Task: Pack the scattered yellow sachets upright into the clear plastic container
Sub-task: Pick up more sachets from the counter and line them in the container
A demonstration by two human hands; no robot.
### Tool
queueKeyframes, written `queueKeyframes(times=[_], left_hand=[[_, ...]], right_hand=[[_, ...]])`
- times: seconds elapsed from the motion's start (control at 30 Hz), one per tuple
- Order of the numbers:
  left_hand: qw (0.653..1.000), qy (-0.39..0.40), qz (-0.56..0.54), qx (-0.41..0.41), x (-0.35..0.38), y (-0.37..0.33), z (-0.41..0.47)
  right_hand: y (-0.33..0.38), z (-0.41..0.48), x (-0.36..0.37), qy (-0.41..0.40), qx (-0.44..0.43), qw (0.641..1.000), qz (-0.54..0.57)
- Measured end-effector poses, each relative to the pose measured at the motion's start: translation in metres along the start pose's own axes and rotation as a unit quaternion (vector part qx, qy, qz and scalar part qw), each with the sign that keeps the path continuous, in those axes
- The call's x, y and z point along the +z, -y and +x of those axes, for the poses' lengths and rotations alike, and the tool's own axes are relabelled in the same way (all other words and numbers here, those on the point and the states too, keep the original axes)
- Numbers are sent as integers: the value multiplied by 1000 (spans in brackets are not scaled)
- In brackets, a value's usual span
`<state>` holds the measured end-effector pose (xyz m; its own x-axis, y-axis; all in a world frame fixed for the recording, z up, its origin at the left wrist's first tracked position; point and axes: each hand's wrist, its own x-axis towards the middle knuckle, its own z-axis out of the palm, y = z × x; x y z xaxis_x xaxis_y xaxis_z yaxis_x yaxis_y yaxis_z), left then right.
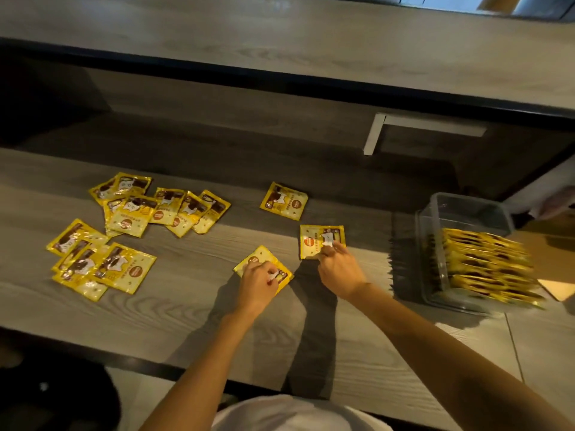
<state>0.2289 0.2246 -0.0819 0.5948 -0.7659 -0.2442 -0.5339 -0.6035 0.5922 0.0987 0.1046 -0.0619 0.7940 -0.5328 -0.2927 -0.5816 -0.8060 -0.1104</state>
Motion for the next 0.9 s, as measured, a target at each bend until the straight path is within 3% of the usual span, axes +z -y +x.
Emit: queueKeyframes(times=[0.2, 0.33, 0.43, 0.53, 0.7, 0.9], left_hand=[[998, 33, -27, 53, 21, -23, -14], [999, -13, 1, 36, 29, -38, -20], [989, 86, 108, 44, 22, -42, -13], [966, 175, 185, 37, 12, -48, -12], [961, 127, 245, 8, 17, -56, -20], [972, 111, 199, -48, 24, -69, -29]], right_hand=[[-14, -46, 7, -9, 56, 998, 30], [-26, -49, -3, -14, 47, 999, 18], [-40, -41, -11, 43, 22, 997, 58], [-53, -34, -20, 141, -45, 989, -13], [-55, -34, -23, 130, -29, 989, -56], [-65, -41, -26, 164, 35, 978, -124]])
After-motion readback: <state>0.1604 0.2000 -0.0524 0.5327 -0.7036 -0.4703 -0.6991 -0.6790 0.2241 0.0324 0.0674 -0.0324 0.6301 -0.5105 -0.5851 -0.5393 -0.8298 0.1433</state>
